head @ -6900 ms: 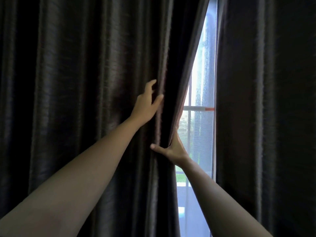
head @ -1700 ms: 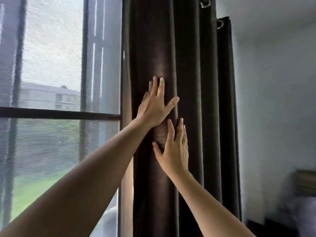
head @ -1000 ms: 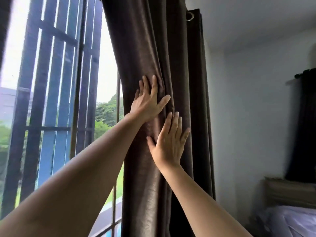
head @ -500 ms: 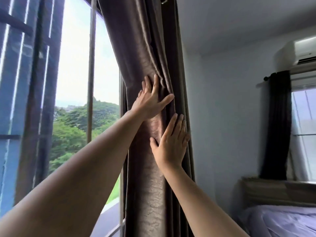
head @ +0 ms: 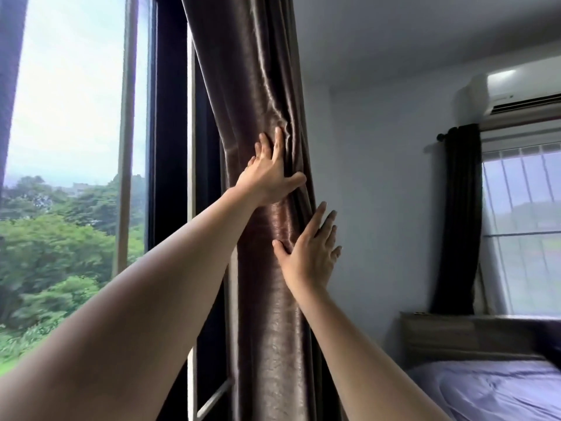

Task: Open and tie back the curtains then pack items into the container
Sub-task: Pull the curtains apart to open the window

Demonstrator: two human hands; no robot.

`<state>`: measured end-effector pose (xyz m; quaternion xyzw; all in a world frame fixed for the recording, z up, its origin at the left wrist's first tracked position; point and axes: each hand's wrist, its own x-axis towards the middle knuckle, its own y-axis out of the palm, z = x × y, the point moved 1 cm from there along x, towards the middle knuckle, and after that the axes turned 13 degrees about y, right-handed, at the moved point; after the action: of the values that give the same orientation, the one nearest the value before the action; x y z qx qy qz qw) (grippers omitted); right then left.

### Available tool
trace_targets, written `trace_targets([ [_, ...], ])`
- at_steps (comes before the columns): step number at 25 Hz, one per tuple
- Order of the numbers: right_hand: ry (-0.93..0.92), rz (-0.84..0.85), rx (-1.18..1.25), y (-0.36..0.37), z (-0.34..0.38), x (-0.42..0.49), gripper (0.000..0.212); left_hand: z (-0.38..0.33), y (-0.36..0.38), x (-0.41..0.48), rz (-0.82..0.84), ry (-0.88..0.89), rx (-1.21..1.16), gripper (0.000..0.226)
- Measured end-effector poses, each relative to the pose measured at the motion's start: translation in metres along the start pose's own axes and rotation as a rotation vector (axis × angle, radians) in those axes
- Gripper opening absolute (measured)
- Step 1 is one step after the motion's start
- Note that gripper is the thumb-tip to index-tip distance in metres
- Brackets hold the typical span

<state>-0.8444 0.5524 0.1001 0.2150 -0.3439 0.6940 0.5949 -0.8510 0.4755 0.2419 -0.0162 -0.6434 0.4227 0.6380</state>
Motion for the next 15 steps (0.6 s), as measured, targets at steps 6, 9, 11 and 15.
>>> trace_targets([
  [6, -0.007, 0.052, 0.059, 0.058, -0.028, 0.045, 0.111, 0.028, 0.059, 0.037, 0.02, -0.025, 0.035, 0.093],
  [9, -0.012, 0.075, 0.108, 0.085, -0.049, 0.075, 0.109, 0.036, 0.094, 0.063, 0.025, -0.041, 0.061, 0.094],
  [11, -0.019, 0.142, 0.141, 0.114, -0.066, 0.105, 0.107, 0.044, 0.128, 0.084, 0.054, -0.09, 0.099, 0.093],
  [15, -0.08, 0.202, 0.225, 0.153, -0.085, 0.145, 0.103, 0.057, 0.168, 0.119, 0.065, -0.138, 0.123, 0.091],
])
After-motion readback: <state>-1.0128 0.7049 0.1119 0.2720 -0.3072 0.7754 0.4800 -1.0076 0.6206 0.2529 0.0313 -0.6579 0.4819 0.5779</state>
